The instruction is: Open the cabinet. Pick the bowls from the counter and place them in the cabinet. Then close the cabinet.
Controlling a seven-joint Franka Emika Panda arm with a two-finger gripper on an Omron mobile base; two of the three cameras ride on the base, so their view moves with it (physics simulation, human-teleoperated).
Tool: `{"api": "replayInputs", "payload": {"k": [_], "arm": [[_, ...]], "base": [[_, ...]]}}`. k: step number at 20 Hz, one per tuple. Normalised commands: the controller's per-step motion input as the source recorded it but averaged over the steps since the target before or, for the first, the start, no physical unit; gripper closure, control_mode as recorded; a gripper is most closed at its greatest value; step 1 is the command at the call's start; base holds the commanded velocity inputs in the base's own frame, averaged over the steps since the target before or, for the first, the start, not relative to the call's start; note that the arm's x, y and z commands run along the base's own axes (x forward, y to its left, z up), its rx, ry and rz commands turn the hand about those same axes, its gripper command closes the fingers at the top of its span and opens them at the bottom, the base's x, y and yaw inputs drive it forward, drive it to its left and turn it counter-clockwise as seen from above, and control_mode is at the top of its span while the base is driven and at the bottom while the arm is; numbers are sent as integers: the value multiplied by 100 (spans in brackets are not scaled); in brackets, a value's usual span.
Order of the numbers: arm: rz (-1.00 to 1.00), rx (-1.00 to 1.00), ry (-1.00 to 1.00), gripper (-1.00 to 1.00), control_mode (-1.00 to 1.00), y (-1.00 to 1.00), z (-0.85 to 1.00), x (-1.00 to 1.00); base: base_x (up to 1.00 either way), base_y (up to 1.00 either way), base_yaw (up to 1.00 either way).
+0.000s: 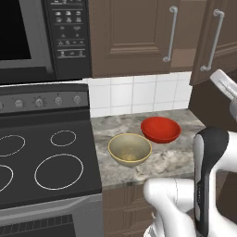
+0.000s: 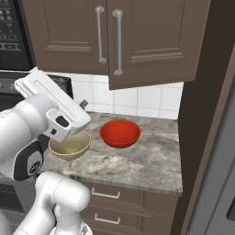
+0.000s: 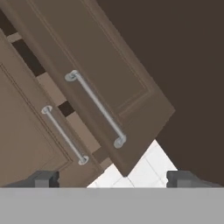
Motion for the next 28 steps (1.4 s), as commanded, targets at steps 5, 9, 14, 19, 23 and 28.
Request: {"api": "replayInputs", "payload": {"k": [5, 9, 14, 19, 23, 28], "arm": [[0, 23, -3, -100, -100, 30, -9, 1], [0, 21, -6, -100, -100, 33, -9, 0], [0, 20, -3, -100, -100, 40, -3, 3], [0, 11, -6, -100, -100, 27, 0, 16], [-5, 8, -13, -100, -100, 47, 0, 9], [-8, 14, -9, -100, -100, 41, 0, 17]], "base": [[0, 0, 0], [0, 0, 0], [0, 0, 0], [0, 0, 0], [0, 0, 0], [0, 0, 0]]}}
